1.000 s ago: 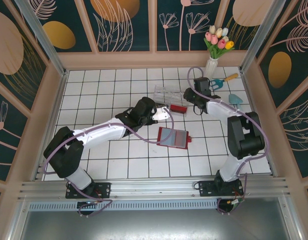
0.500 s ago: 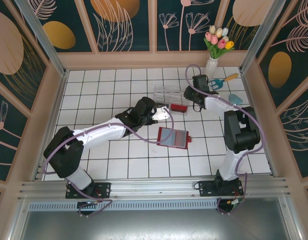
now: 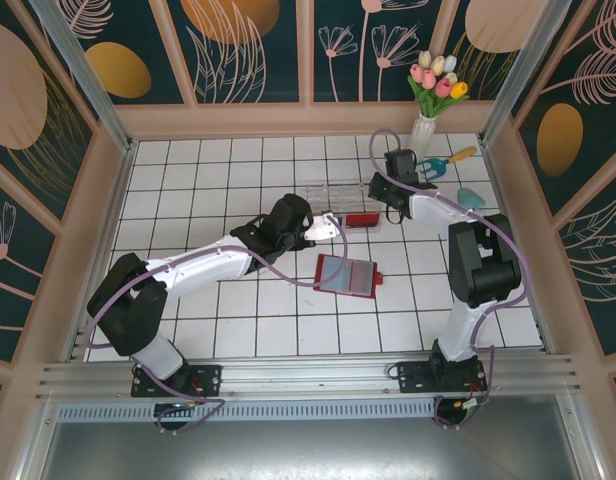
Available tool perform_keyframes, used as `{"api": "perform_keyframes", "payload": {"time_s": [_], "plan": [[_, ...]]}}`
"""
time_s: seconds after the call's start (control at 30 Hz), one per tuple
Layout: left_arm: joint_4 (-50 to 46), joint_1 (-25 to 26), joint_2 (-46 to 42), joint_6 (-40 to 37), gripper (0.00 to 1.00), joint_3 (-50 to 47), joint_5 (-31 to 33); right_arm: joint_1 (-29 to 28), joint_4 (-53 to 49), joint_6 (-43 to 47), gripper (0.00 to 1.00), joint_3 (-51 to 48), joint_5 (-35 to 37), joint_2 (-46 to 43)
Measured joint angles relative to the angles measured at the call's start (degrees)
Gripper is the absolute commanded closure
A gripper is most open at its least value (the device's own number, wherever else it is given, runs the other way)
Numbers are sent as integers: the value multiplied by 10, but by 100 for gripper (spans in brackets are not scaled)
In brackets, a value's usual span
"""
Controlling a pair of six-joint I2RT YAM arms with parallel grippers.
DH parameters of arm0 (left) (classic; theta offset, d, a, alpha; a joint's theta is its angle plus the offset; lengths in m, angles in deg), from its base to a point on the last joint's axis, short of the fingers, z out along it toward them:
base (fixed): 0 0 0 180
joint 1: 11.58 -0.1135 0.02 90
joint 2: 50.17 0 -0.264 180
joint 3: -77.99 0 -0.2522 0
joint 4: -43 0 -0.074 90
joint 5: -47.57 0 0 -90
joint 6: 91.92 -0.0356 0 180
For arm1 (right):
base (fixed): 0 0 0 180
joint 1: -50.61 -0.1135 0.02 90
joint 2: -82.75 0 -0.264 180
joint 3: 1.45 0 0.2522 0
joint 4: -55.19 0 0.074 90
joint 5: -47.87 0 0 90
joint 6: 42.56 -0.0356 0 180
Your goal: Take the credit cards out of the card holder
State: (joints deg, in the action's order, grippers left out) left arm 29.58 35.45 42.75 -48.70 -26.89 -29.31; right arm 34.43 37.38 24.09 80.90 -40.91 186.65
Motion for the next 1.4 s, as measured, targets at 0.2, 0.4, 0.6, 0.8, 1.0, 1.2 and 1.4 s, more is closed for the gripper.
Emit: {"api": "perform_keyframes", "payload": {"time_s": [0.2, 0.4, 0.6, 0.8, 1.0, 1.2, 1.4], "plan": [[-24, 14, 0, 15, 100, 0, -12, -37, 0, 3, 82, -34, 0, -28], [-68, 29, 1, 40, 100, 3, -36, -50, -2, 6, 78, -64, -4, -56], [-110, 30, 14, 55, 100, 15, -42, -50, -9, 10, 63, -65, -13, -63], [-132, 30, 36, 60, 100, 29, -41, -50, -11, 7, 53, -84, -13, -133], [-152, 27, 82, 62, 100, 57, -43, -50, -2, 2, 42, -129, -12, -262], [-158, 12, 98, 62, 100, 68, -47, -50, 2, -11, 31, -189, -12, -331], [-160, 5, 106, 62, 100, 74, -51, -49, -1, -12, 29, -208, -13, -342]]}}
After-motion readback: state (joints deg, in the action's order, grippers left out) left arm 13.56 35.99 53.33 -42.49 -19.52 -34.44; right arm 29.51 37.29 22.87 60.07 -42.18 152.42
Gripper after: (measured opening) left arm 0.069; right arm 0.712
